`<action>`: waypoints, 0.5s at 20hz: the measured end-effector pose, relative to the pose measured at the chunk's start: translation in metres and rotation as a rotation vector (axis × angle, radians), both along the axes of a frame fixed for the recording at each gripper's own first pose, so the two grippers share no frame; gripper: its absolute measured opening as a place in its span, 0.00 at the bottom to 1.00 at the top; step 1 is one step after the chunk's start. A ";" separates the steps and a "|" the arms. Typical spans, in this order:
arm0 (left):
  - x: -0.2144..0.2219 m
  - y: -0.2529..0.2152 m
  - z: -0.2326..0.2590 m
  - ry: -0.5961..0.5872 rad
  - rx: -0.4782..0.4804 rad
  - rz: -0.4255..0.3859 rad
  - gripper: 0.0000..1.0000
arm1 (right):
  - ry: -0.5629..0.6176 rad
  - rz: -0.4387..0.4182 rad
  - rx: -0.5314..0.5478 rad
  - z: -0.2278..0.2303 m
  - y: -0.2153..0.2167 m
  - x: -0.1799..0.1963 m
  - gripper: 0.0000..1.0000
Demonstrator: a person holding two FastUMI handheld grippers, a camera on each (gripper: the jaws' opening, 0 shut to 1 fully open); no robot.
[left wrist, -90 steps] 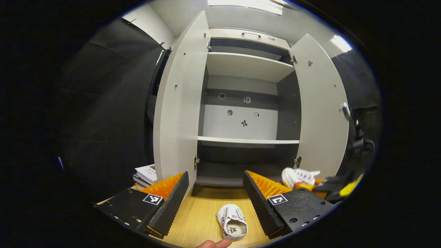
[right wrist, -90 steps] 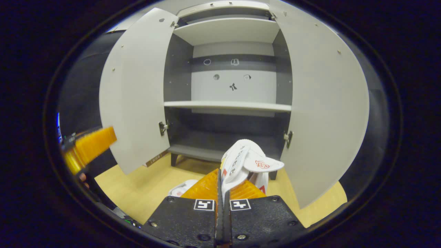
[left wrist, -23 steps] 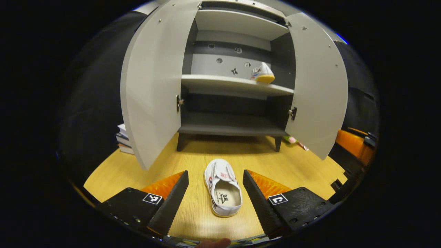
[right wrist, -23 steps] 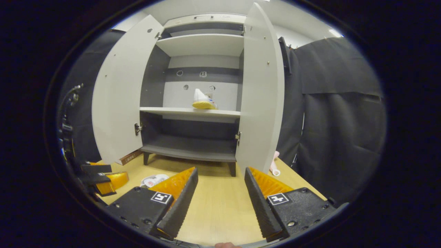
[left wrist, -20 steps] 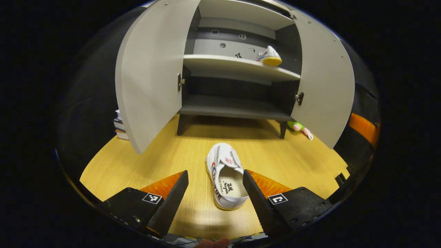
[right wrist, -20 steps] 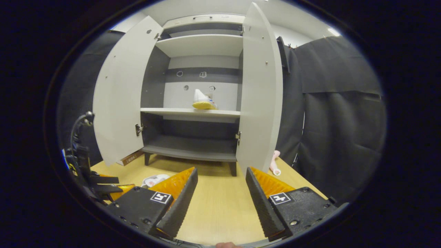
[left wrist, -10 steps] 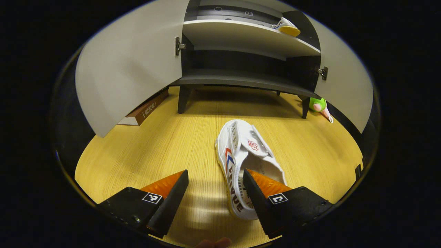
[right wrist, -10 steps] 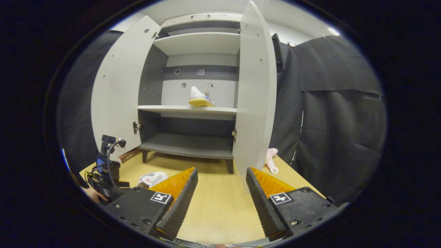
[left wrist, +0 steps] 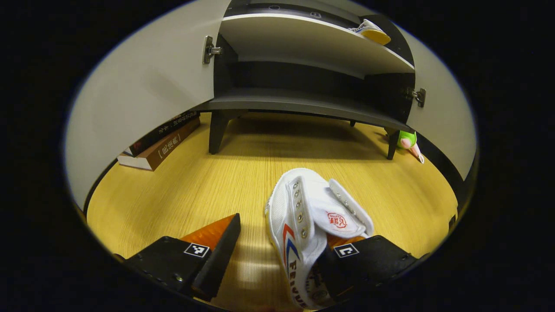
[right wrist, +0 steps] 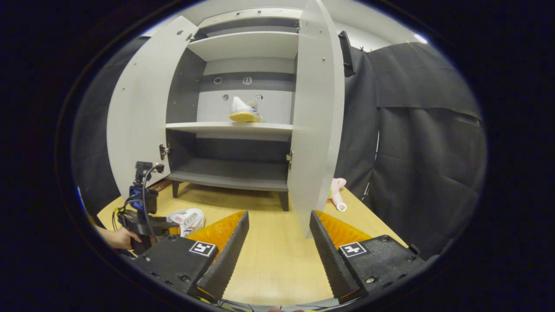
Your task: Grab one shoe with the right hand and put it into the shoe cabinet, grab the other shoe with the left hand and put it into the shoe cabinet; then close the right door with the right hand and the left door with the left hand.
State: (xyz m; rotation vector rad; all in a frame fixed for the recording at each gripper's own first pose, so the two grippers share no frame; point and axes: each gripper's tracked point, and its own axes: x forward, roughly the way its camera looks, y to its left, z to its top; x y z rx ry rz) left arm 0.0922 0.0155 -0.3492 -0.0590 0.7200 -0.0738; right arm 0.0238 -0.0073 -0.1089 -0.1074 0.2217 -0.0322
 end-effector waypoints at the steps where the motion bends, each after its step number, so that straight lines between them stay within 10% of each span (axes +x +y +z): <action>1: 0.001 -0.002 0.000 -0.004 -0.008 0.002 0.93 | 0.002 0.000 -0.005 -0.001 0.000 0.000 0.89; 4: 0.008 0.002 0.002 -0.032 0.008 0.048 0.59 | 0.008 0.005 -0.014 -0.002 0.000 0.003 0.89; 6: 0.006 0.005 0.007 -0.033 0.009 0.062 0.00 | 0.011 0.009 -0.018 -0.003 0.002 0.005 0.89; 10: -0.014 0.000 0.058 -0.089 -0.041 0.084 0.01 | 0.013 0.032 -0.025 -0.003 0.008 0.007 0.89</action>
